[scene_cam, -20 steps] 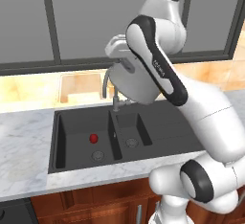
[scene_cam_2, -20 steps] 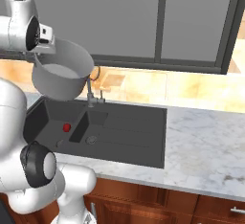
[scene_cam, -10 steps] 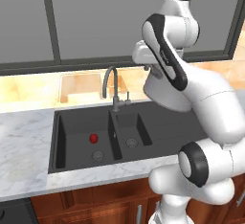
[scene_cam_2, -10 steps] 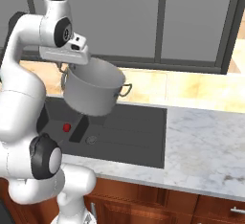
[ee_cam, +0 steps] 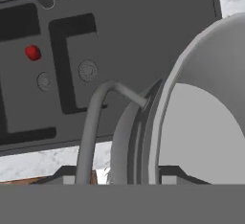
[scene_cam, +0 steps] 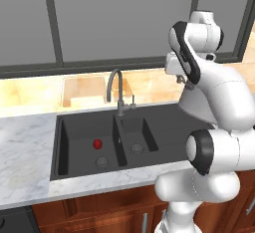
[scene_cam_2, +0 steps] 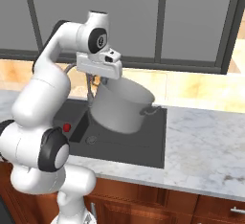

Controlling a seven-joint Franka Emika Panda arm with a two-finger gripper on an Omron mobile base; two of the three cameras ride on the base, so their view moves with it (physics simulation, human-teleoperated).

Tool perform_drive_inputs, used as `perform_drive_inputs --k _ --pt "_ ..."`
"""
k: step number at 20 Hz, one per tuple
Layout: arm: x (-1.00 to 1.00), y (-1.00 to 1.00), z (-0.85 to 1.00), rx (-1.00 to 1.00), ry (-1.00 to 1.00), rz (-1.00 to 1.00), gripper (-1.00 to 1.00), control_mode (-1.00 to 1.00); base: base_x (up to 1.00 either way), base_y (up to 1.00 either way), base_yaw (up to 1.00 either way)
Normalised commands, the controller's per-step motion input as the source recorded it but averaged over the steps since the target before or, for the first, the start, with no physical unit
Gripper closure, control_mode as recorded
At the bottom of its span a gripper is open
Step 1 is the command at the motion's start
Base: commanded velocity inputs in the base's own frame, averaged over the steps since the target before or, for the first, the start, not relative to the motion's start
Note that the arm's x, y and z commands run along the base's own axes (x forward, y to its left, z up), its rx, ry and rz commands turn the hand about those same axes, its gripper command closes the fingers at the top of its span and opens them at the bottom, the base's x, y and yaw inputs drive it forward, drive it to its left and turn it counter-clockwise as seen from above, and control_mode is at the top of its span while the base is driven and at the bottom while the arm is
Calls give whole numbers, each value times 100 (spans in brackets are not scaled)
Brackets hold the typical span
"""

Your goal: Dump the tomato from the pot into the sink. Then turn on the water and wash the tomato. Then turn off the water and put the tomato back in the pot.

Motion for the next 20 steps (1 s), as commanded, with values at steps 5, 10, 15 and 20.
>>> perform_drive_inputs --k 5,10,15,20 --pt "0 -100 -36 -11 11 -18 100 -100 0 0 0" --pt "0 -100 -43 -5 4 -10 100 -100 0 0 0" --pt "0 -95 -47 0 0 0 100 -100 0 0 0" --pt "2 -83 -47 0 -1 2 100 -100 0 0 0"
